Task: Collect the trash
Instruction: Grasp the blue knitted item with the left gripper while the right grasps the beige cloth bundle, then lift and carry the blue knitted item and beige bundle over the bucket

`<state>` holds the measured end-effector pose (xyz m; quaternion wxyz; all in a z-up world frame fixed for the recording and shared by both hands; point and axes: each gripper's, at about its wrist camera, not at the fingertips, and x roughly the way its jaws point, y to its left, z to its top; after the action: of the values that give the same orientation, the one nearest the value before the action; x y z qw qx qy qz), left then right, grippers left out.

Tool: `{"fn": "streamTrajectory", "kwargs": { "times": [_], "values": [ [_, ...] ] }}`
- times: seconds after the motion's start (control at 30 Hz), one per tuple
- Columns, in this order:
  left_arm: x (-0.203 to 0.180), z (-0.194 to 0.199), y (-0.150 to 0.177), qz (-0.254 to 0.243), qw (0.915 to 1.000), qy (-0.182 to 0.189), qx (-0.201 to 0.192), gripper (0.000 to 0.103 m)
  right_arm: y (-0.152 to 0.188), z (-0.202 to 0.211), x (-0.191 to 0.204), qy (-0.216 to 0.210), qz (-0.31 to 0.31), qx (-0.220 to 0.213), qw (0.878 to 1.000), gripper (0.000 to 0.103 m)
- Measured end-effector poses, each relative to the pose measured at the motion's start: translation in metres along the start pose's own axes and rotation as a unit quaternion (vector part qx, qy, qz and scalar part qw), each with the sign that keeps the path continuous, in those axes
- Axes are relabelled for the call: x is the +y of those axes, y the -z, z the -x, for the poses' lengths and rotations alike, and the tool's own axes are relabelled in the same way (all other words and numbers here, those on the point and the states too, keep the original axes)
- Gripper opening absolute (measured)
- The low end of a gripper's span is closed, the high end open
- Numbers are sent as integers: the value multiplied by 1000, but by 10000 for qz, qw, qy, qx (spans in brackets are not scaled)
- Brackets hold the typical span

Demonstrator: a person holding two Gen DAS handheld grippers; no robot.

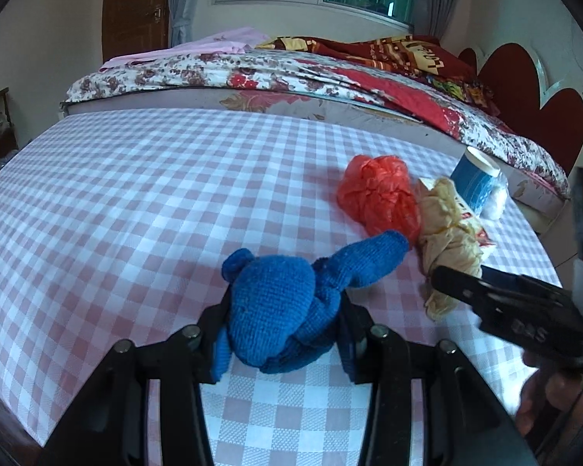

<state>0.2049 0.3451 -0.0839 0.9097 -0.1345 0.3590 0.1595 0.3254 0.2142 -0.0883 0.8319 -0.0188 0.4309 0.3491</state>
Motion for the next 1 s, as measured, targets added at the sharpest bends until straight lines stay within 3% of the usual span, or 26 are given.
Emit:
{"fn": "streamTrajectory", "kwargs": {
  "times": [0.03,0.13,0.33,1.0],
  "values": [
    [-2,0,-1,-28,10000,22,-6,45,0,-2,0,-32,-23,43,10000,23],
    [-7,1,2,-69,9999,94,7,45,4,8,3,-78,77,-90,9999,20],
    [-30,13,8,-328,9993,187,-52,45,18,51,-1,41,276,-430,9987,20],
    [-119,88,50,-870,9928,765,-293,45,88,195,-77,652,-220,-1104,9915,20]
  ]
}}
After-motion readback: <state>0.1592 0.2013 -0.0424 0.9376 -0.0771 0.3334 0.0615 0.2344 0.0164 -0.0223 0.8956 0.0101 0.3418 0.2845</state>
